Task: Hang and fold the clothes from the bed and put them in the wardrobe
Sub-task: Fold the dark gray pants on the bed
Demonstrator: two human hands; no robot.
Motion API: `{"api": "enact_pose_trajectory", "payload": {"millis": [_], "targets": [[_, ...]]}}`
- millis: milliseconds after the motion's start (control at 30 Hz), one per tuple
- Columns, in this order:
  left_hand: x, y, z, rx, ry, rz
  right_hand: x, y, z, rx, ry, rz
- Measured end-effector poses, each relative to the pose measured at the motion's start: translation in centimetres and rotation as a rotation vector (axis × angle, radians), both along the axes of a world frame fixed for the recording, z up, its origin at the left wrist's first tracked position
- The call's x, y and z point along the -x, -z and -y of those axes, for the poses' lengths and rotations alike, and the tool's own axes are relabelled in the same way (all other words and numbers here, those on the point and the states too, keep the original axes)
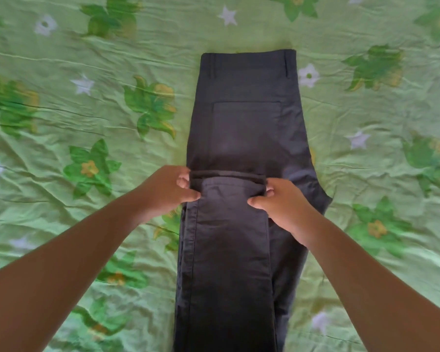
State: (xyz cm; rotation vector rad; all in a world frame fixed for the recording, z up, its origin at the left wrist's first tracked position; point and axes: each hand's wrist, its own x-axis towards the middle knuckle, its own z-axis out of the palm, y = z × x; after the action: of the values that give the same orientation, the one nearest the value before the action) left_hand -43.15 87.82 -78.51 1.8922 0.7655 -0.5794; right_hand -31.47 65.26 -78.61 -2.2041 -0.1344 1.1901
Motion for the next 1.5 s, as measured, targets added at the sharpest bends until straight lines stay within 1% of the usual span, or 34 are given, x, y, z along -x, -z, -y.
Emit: {"api": "enact_pose_trajectory", "payload": {"millis": [67,100,200,267,300,367,433,500,567,633,767,833,1000,1100,1167,1233,1300,1400,1500], "targets": [[0.4,-0.9,0.4,0.154,-0.134,0.028,-0.3,-1.2,0.1,-0.107,0.107,-0.126],[-0.2,-1.2,0.0,0.218,-0.218,0.044,-1.0,-1.7,-0.2,-0.173,0.15,-0.143],[-5.2,-2.2,-2.6,0.362,-0.461,0.143,-6.4,-2.8,-3.6,-0.357,0.332,-0.051],[-9.0,-2.7,-4.1,0.518,-0.614,0.211,-10.0,-3.3,-6.2,-0.465,0.432,-0.142],[-9.8,-2.7,-4.2,0.58,-0.667,0.182,-10.7,-3.2,-6.8,-0.456,0.43,-0.227],[-9.2,-2.0,-3.4,0.62,-0.667,0.04,-10.1,-2.0,-5.9,-0.312,0.376,-0.374],[-6.0,-1.4,-1.4,0.676,-0.607,-0.088,-7.5,-0.9,-3.3,-0.237,0.404,-0.474],[-1.7,-0.7,1.2,0.728,-0.588,-0.141,-4.0,-0.3,0.4,-0.235,0.434,-0.519],[2.9,-0.5,3.9,0.662,-0.591,-0.18,-0.2,-0.2,4.1,-0.232,0.452,-0.538],[7.1,-0.5,6.1,0.567,-0.565,-0.232,4.1,-0.3,7.0,-0.177,0.424,-0.559],[12.4,-0.5,8.6,0.461,-0.534,-0.274,10.5,-0.5,10.6,-0.081,0.374,-0.605],[13.7,-0.6,9.2,0.416,-0.526,-0.262,11.9,-0.5,11.4,-0.071,0.337,-0.551],[16.3,-0.6,10.8,0.329,-0.494,-0.216,14.1,-0.3,11.6,-0.051,0.305,-0.311],[17.7,-0.9,11.8,0.254,-0.492,-0.181,15.0,0.0,12.0,-0.017,0.228,-0.206],[18.7,-0.6,12.4,0.229,-0.474,-0.171,15.7,0.3,12.5,-0.004,0.195,-0.173],[20.4,-0.1,13.2,0.243,-0.456,-0.185,16.9,0.5,13.4,0.001,0.182,-0.198],[22.8,0.4,14.4,0.312,-0.457,-0.237,18.7,0.7,14.8,0.023,0.182,-0.277],[25.4,0.6,15.8,0.384,-0.459,-0.313,21.5,0.8,16.5,0.046,0.269,-0.412],[25.4,0.5,15.4,0.392,-0.467,-0.298,22.0,0.9,16.6,0.045,0.372,-0.495]]}}
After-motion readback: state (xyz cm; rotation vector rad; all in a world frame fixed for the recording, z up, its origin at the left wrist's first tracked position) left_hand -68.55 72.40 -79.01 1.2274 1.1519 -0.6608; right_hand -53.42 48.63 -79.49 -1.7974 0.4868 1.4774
